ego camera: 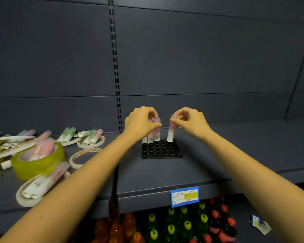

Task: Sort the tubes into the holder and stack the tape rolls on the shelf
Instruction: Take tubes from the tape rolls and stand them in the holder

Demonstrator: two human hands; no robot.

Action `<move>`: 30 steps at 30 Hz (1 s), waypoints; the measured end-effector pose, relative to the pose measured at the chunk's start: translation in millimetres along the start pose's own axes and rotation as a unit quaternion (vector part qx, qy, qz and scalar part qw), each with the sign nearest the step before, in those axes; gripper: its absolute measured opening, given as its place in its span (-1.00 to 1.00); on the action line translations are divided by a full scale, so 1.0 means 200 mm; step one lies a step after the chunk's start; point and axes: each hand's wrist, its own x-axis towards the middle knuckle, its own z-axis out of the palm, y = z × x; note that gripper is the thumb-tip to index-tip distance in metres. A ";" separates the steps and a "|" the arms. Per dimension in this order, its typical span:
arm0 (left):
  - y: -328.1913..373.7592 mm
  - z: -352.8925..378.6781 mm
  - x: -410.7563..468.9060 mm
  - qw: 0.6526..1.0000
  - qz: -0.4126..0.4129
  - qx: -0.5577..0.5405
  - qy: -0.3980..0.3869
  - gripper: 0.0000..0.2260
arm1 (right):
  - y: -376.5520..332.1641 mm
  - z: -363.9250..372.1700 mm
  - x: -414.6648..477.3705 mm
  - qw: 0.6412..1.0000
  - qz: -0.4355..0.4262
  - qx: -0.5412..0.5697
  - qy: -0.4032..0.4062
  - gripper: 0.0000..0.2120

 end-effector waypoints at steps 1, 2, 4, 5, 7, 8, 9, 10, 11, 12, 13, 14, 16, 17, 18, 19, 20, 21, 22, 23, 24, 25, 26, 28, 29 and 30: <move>0.01 0.02 0.00 1.000 -0.008 0.009 0.005 -0.84 | 0.02 0.00 0.01 1.000 -0.005 0.002 -0.007 -0.82; 0.02 0.04 0.01 1.000 -0.019 0.018 0.011 -0.84 | 0.04 -0.01 0.03 1.000 -0.011 0.006 -0.012 -0.82; 0.02 0.08 0.01 0.998 -0.042 0.034 0.021 -0.84 | 0.07 0.00 0.05 0.999 -0.020 0.015 -0.019 -0.82; 0.02 0.10 0.02 0.997 -0.053 0.040 0.026 -0.84 | 0.08 0.01 0.06 0.999 -0.025 0.018 -0.020 -0.82; 0.02 0.12 0.02 0.996 -0.069 0.047 0.038 -0.84 | 0.11 0.02 0.08 0.999 -0.032 0.023 -0.020 -0.84; 0.02 0.14 0.03 0.995 -0.073 0.051 0.044 -0.84 | 0.12 0.03 0.09 0.999 -0.034 0.028 -0.021 -0.84; 0.02 0.15 0.03 0.994 -0.075 0.056 0.048 -0.83 | 0.13 0.03 0.10 0.999 -0.035 0.033 -0.023 -0.85; 0.02 0.16 0.03 0.994 -0.074 0.062 0.050 -0.82 | 0.14 0.04 0.11 0.998 -0.036 0.037 -0.026 -0.85; 0.02 0.17 0.04 0.994 -0.071 0.069 0.050 -0.82 | 0.14 0.04 0.12 0.998 -0.036 0.038 -0.028 -0.85; 0.02 0.18 0.05 0.993 -0.068 0.078 0.051 -0.81 | 0.15 0.05 0.13 0.998 -0.036 0.040 -0.030 -0.84; 0.02 0.19 0.05 0.993 -0.064 0.090 0.051 -0.82 | 0.15 0.05 0.14 0.998 -0.036 0.043 -0.032 -0.84; 0.01 0.19 0.07 0.991 -0.059 0.105 0.050 -0.82 | 0.16 0.06 0.15 0.998 -0.037 0.047 -0.033 -0.84; 0.00 0.19 0.09 0.988 -0.040 0.139 0.048 -0.81 | 0.17 0.07 0.16 0.998 -0.039 0.047 -0.035 -0.84; 0.00 0.19 0.10 0.986 -0.028 0.157 0.048 -0.80 | 0.17 0.07 0.17 0.998 -0.042 0.043 -0.035 -0.84; 0.00 0.19 0.12 0.982 -0.013 0.180 0.049 -0.79 | 0.17 0.08 0.18 0.998 -0.045 0.039 -0.034 -0.83; -0.01 0.19 0.13 0.977 0.004 0.209 0.047 -0.78 | 0.17 0.08 0.19 0.998 -0.048 0.035 -0.033 -0.84; -0.01 0.19 0.14 0.970 0.020 0.238 0.043 -0.76 | 0.17 0.09 0.20 0.998 -0.049 0.032 -0.032 -0.84; -0.02 0.19 0.16 0.964 0.031 0.262 0.035 -0.74 | 0.18 0.09 0.21 0.998 -0.049 0.028 -0.032 -0.84; -0.03 0.20 0.16 0.960 0.037 0.277 0.025 -0.73 | 0.18 0.10 0.22 0.998 -0.049 0.022 -0.031 -0.85; -0.04 0.21 0.17 0.957 0.042 0.286 0.019 -0.73 | 0.19 0.12 0.23 0.998 -0.049 0.013 -0.032 -0.86; -0.04 0.21 0.17 0.955 0.048 0.291 0.018 -0.73 | 0.20 0.13 0.24 0.998 -0.050 0.004 -0.035 -0.86; -0.04 0.22 0.17 0.955 0.054 0.290 0.023 -0.75 | 0.20 0.14 0.24 0.998 -0.052 -0.002 -0.037 -0.86; -0.04 0.22 0.17 0.957 0.056 0.283 0.029 -0.75 | 0.20 0.15 0.24 0.998 -0.055 -0.005 -0.038 -0.85; -0.05 0.21 0.17 0.963 0.054 0.262 0.026 -0.74 | 0.21 0.16 0.24 0.997 -0.061 -0.002 -0.039 -0.84; -0.05 0.20 0.17 0.966 0.051 0.252 0.012 -0.72 | 0.21 0.16 0.24 0.997 -0.065 0.000 -0.041 -0.83; -0.05 0.18 0.17 0.969 0.048 0.244 -0.007 -0.72 | 0.20 0.17 0.24 0.997 -0.068 -0.005 -0.044 -0.83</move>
